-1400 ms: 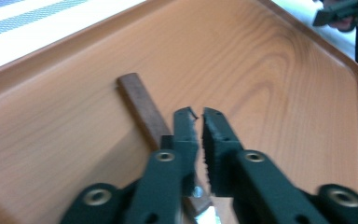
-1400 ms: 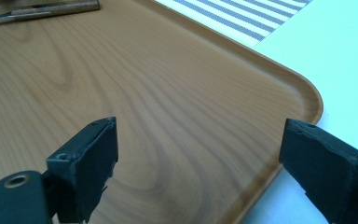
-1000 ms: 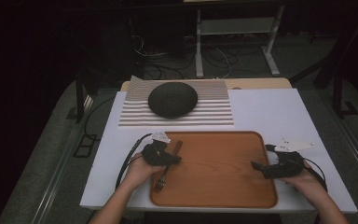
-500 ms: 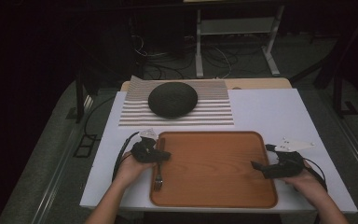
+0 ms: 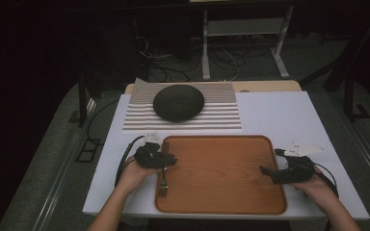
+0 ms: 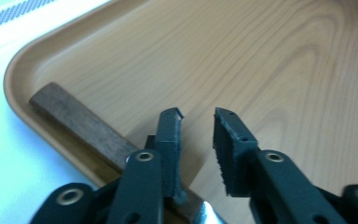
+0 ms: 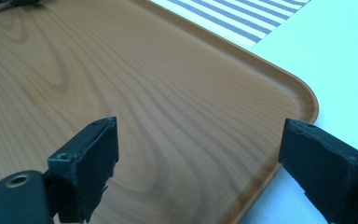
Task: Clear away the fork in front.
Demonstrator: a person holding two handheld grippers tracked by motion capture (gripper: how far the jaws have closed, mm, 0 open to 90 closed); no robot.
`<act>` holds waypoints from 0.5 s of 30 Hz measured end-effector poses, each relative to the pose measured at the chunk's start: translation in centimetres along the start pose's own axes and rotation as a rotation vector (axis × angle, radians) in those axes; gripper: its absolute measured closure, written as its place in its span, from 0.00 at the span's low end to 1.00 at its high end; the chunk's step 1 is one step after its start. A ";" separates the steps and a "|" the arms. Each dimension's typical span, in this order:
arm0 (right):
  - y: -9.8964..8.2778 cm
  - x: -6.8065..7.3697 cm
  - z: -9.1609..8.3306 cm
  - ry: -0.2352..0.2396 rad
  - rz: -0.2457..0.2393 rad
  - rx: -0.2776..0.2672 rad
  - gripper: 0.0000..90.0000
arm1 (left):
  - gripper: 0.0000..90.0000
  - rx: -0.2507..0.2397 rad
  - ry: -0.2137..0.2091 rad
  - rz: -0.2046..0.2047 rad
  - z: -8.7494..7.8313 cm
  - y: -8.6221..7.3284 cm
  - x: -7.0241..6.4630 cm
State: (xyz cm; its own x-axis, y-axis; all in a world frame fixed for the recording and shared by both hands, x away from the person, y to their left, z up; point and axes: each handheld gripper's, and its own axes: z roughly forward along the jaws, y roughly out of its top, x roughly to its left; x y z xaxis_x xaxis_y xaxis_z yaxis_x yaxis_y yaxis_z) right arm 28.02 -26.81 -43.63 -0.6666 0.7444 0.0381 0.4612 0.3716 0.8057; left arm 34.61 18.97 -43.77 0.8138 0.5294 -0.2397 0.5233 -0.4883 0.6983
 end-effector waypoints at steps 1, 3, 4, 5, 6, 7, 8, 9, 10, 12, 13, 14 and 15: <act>0.0 0.0 0.0 0.000 0.000 0.000 0.13 | 0.74 -0.007 0.000 0.004 -0.1 0.0 -0.1; 0.0 0.0 0.0 0.000 0.000 0.001 0.13 | 0.70 -0.027 -0.004 0.015 -0.3 0.1 -0.4; 0.0 0.0 0.0 0.001 0.000 0.000 0.13 | 0.68 -0.037 -0.006 0.018 -0.4 0.2 -0.5; 0.0 0.0 0.0 0.001 0.001 0.000 0.13 | 0.66 -0.046 -0.005 0.025 -0.6 0.2 -0.6; 0.0 0.0 0.0 0.001 0.001 -0.001 0.13 | 0.64 -0.058 -0.004 0.027 -0.8 0.3 -0.8; 0.0 0.0 0.0 0.000 0.000 -0.001 0.13 | 0.61 -0.069 -0.001 0.033 -1.0 0.3 -0.9; 0.0 0.0 -0.1 0.000 0.001 -0.001 0.13 | 0.58 -0.081 -0.001 0.035 -1.2 0.4 -1.0; 0.0 0.0 -0.1 0.000 0.002 -0.002 0.13 | 0.55 -0.096 0.002 0.032 -1.4 0.4 -1.1; 0.0 0.0 -0.1 -0.002 0.004 -0.003 0.13 | 0.52 -0.106 0.008 0.034 -1.7 0.4 -1.2; 0.0 -0.1 -0.1 -0.001 0.006 -0.006 0.13 | 0.46 -0.132 0.012 0.036 -2.2 0.4 -1.3; 0.0 -0.1 -0.2 -0.001 0.006 -0.006 0.13 | 0.44 -0.141 0.014 0.037 -2.5 0.4 -1.4; 0.0 -0.1 -0.2 0.000 0.006 -0.006 0.13 | 0.40 -0.150 0.020 0.036 -2.8 0.3 -1.4; 0.0 0.0 -0.2 0.000 0.007 -0.006 0.13 | 0.38 -0.162 0.029 0.037 -3.0 0.3 -1.5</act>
State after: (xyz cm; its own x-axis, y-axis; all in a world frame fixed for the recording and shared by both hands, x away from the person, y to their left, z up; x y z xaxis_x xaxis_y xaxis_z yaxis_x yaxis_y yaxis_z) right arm 27.93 -26.96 -43.52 -0.6630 0.7473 0.0439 0.4627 0.3630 0.8088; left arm 32.76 20.11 -41.18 0.8228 0.5342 -0.1940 0.4438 -0.3907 0.8065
